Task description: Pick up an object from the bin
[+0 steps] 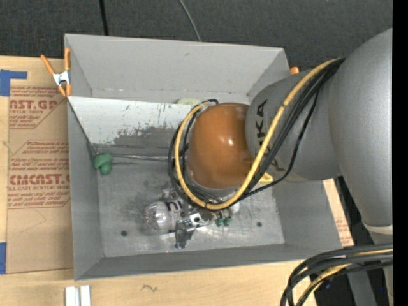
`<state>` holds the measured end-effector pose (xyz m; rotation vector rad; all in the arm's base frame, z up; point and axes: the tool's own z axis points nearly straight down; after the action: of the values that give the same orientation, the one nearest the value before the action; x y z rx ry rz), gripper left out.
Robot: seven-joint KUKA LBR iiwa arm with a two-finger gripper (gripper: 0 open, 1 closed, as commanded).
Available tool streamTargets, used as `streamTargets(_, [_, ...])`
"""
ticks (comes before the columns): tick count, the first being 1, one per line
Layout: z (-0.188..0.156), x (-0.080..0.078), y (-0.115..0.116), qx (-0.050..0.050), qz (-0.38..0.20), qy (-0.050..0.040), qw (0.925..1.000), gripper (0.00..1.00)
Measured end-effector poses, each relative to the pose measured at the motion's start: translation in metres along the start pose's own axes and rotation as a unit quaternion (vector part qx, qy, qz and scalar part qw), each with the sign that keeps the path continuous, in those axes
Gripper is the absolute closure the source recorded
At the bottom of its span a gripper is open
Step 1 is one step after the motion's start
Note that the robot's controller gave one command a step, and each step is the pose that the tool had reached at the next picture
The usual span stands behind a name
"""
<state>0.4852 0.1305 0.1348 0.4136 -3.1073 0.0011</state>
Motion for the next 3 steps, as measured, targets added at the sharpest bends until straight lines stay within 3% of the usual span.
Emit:
streamTargets(1, [-0.004, -0.005, -0.026, 0.000, 0.002, -0.0097, 1.0000, 1.00])
streamTargets(2, [-0.034, -0.004, -0.032, 0.000, 0.006, 0.0011, 1.0000, 1.00])
streamTargets(3, [-0.027, -0.009, -0.024, 0.000, 0.005, -0.0120, 0.9999, 1.00])
